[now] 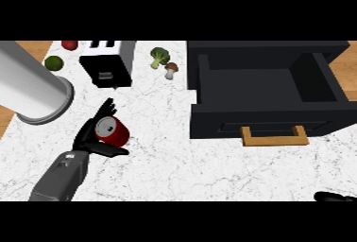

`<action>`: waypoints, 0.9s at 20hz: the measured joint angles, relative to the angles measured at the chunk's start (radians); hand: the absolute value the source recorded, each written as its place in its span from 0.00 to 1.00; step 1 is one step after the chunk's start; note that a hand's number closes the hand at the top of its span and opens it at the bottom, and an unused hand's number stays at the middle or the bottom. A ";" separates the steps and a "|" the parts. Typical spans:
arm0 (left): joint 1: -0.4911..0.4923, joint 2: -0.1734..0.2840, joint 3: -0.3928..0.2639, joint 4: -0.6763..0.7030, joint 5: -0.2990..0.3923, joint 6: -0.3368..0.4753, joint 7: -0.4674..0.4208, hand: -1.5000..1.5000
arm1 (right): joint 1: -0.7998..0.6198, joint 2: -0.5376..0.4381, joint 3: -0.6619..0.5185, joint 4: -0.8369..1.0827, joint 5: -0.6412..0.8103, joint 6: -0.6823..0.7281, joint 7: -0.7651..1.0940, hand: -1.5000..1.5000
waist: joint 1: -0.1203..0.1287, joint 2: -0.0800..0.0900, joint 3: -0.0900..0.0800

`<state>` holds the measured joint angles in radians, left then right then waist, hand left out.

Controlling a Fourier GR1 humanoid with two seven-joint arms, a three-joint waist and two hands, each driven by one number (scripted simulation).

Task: Pick up the can, place it into the drawer and close the drawer

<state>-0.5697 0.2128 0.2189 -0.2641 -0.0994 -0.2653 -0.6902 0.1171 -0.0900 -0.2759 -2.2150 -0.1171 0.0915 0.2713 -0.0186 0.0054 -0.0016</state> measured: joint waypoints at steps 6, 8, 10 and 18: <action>-0.040 -0.023 -0.009 0.035 -0.007 -0.054 -0.020 1.00 | -0.006 -0.001 -0.009 -0.008 -0.003 0.000 0.004 0.00 | 0.000 0.000 0.000; -0.051 -0.028 -0.008 0.052 -0.009 -0.068 -0.038 1.00 | -0.010 0.003 -0.002 -0.005 0.005 -0.002 0.001 0.00 | -0.002 0.001 0.000; -0.054 -0.028 -0.010 0.061 -0.011 -0.084 -0.050 1.00 | -0.011 -0.001 -0.006 0.003 0.005 0.005 -0.002 0.00 | -0.003 0.001 0.000; -0.096 -0.082 0.020 0.048 0.024 -0.042 -0.039 1.00 | -0.027 -0.014 -0.023 0.002 0.001 0.005 0.007 0.00 | 0.001 -0.001 0.000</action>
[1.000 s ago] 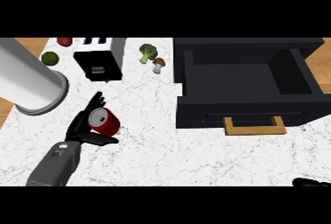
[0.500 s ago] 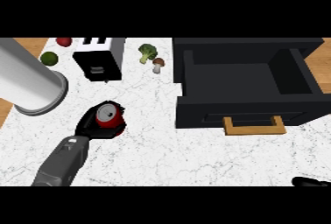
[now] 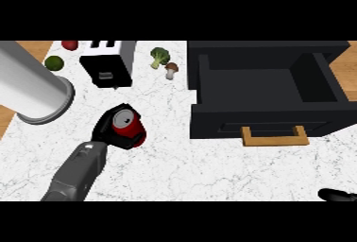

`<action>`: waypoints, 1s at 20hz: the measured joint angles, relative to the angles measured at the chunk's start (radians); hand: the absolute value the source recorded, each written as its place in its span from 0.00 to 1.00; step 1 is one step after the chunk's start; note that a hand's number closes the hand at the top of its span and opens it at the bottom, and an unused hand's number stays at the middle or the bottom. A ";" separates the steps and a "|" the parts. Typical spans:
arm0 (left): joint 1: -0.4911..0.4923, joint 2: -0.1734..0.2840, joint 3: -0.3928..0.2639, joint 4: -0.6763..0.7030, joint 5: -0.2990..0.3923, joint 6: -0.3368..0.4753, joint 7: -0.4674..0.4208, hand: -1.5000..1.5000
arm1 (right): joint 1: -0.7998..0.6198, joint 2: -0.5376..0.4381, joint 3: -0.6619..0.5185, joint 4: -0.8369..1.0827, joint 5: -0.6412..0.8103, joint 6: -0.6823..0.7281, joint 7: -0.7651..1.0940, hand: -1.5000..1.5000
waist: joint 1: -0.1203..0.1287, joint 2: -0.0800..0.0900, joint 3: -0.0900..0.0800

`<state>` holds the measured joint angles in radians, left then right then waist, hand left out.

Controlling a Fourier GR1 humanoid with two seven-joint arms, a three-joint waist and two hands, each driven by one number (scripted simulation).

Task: Pick up the can, place it into the drawer and close the drawer

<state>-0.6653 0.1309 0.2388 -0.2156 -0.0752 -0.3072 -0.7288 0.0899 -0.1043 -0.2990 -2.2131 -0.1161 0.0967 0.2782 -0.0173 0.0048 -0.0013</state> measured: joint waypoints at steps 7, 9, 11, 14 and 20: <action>-0.036 -0.058 0.093 -0.039 0.092 0.210 0.023 1.00 | 0.018 -0.002 -0.012 -0.034 -0.003 0.000 0.017 0.00 | 0.003 -0.002 0.001; -0.051 -0.072 0.093 -0.063 0.103 0.236 0.044 1.00 | 0.028 0.003 -0.017 -0.024 0.002 0.007 -0.007 0.00 | 0.005 -0.003 0.001; -0.057 -0.082 0.078 -0.110 0.107 0.245 0.091 1.00 | 0.008 0.004 -0.010 -0.031 0.017 -0.009 0.011 0.00 | 0.011 -0.005 0.001; -0.089 -0.105 0.044 -0.186 0.114 0.285 0.175 1.00 | 0.033 0.007 -0.015 -0.040 0.020 0.000 0.000 0.00 | 0.017 -0.010 0.002; -0.128 -0.121 -0.068 -0.375 0.155 0.340 0.358 1.00 | 0.006 -0.006 -0.030 -0.049 0.019 -0.015 0.033 0.00 | 0.023 -0.014 0.002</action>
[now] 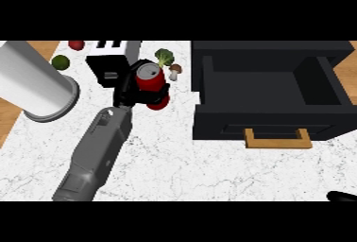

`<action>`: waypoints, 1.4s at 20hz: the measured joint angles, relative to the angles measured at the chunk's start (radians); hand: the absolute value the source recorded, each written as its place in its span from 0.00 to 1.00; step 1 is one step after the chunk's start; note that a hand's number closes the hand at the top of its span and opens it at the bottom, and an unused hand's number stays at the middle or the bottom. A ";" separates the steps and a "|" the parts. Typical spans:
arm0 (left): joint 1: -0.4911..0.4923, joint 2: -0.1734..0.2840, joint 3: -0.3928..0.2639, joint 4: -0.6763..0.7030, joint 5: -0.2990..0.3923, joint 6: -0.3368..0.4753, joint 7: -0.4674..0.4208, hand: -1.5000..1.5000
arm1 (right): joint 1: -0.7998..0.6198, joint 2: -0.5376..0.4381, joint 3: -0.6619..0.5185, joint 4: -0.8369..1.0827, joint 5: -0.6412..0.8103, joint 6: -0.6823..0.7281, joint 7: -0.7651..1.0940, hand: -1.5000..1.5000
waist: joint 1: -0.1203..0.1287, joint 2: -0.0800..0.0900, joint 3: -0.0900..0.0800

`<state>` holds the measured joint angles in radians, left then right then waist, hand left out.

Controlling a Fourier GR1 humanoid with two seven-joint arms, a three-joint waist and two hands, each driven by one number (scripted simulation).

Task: Pick up the can, place it into the drawer and close the drawer

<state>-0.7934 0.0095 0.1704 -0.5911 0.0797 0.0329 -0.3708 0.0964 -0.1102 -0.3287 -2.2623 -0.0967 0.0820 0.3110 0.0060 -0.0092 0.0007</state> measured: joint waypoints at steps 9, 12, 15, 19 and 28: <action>-0.131 -0.008 -0.155 -0.251 0.088 0.149 0.317 1.00 | 0.006 0.016 0.021 -0.011 0.025 -0.002 -0.005 0.00 | -0.007 0.003 0.000; -0.177 -0.009 -0.188 -0.316 0.086 0.204 0.409 1.00 | -0.005 0.013 0.019 -0.009 0.030 -0.006 0.002 0.00 | -0.009 0.005 0.000; -0.253 -0.009 -0.222 -0.325 0.088 0.258 0.481 1.00 | -0.013 0.007 0.009 0.006 0.023 -0.003 -0.001 0.00 | -0.015 0.006 0.000; -0.348 -0.009 -0.246 -0.292 0.101 0.296 0.531 1.00 | -0.017 0.006 0.011 -0.005 0.020 -0.003 0.007 0.00 | -0.021 0.009 0.000; -0.568 -0.009 -0.304 -0.093 0.177 0.371 0.556 1.00 | -0.060 -0.005 0.009 0.003 0.010 -0.011 0.027 0.00 | -0.042 0.015 0.000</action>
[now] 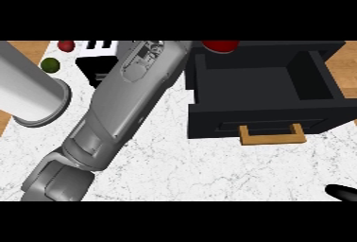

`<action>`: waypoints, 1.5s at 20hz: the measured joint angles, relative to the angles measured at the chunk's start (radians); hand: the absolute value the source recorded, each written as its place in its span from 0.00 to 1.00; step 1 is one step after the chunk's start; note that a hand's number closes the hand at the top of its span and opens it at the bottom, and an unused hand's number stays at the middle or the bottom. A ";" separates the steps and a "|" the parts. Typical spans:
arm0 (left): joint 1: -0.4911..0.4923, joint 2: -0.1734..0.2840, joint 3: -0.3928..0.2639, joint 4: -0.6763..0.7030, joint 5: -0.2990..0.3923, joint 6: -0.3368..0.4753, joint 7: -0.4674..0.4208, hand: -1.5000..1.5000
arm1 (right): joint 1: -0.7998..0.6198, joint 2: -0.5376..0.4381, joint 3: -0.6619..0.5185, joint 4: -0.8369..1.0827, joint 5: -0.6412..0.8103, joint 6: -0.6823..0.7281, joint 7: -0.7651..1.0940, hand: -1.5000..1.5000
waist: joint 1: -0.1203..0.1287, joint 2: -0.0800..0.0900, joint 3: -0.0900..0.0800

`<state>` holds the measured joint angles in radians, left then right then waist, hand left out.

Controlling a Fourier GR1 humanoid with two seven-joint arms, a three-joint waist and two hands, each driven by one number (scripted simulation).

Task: Pick up the can, place it into the drawer and close the drawer

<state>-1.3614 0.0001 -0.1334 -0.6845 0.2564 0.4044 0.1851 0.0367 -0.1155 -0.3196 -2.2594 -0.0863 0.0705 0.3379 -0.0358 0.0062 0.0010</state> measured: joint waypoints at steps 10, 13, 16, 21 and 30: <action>-0.174 0.000 -0.090 0.208 0.113 0.061 -0.021 1.00 | -0.051 -0.022 0.000 0.032 -0.008 0.001 0.009 0.00 | -0.034 0.009 0.001; -0.200 0.000 -0.120 0.249 0.136 0.087 -0.036 1.00 | -0.066 -0.033 0.001 0.039 -0.014 0.005 0.020 0.00 | -0.044 0.011 0.002; -0.219 0.000 -0.150 0.276 0.161 0.133 -0.037 0.00 | -0.073 -0.028 0.020 0.042 0.003 0.001 0.020 0.00 | -0.048 0.012 0.002; -0.227 0.000 -0.178 0.318 0.197 0.194 -0.072 0.00 | -0.089 -0.034 0.024 0.044 0.003 0.001 0.027 0.00 | -0.061 0.015 0.002; -0.241 0.000 -0.193 0.355 0.259 0.246 -0.125 0.00 | -0.122 -0.095 0.058 0.043 0.086 0.037 -0.016 0.00 | -0.066 0.021 0.002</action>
<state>-1.6025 0.0000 -0.3264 -0.3294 0.5154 0.6500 0.0602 -0.0854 -0.2104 -0.2620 -2.2167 0.0000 0.1079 0.3216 -0.1022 0.0276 0.0032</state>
